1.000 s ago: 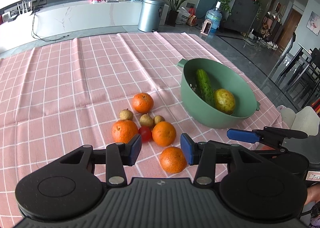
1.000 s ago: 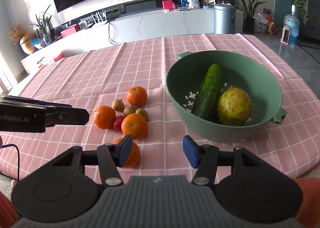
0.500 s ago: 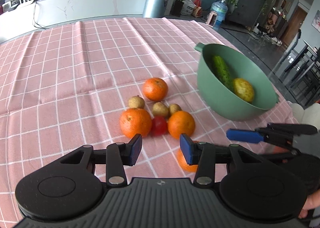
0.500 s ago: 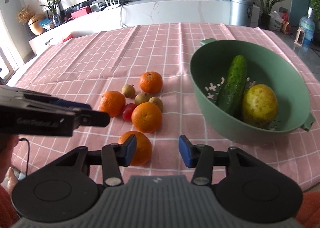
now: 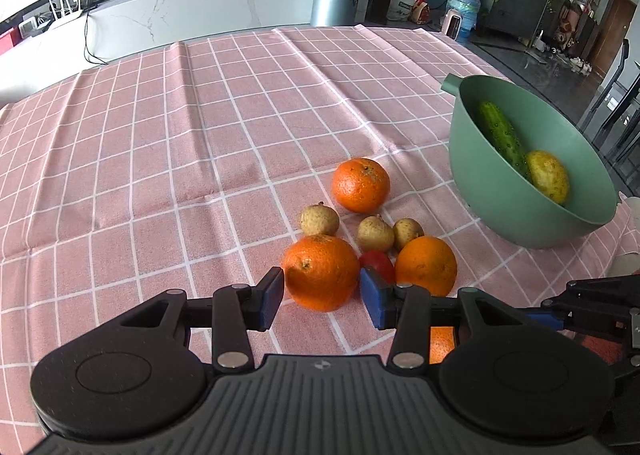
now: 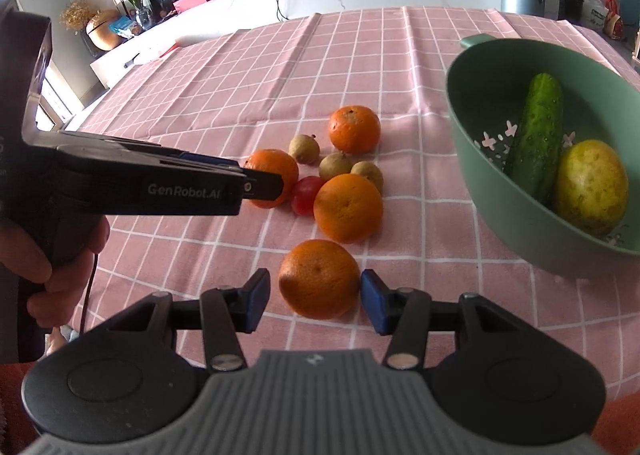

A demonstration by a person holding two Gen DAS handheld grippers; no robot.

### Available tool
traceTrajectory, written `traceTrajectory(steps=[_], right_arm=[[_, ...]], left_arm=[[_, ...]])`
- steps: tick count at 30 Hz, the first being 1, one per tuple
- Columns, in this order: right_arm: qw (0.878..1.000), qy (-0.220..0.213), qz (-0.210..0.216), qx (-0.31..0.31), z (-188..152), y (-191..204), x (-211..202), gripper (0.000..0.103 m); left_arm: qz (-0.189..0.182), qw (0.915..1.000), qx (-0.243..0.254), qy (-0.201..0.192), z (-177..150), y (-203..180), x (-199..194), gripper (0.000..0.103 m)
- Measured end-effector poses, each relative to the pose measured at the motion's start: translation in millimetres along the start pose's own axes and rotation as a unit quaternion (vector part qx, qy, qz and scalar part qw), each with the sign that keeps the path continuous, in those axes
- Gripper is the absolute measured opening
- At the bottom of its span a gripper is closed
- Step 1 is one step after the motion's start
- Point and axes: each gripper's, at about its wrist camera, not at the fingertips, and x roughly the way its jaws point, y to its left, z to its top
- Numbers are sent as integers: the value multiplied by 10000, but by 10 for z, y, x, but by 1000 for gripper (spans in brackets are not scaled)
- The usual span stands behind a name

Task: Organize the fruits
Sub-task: 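Grasp an orange with the right tool while the left tool grasps another orange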

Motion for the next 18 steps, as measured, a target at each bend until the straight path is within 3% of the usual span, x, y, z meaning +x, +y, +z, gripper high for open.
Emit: traceTrajectory(steps=[9, 18], right_arm=[[9996, 140, 65, 225, 0, -65, 26, 43], [9994, -61, 102, 334, -19, -105, -107, 42]], left_arm=[[-168, 9997, -156, -4, 4, 58, 72, 50], [29, 9994, -341, -46, -44, 56, -15, 45]])
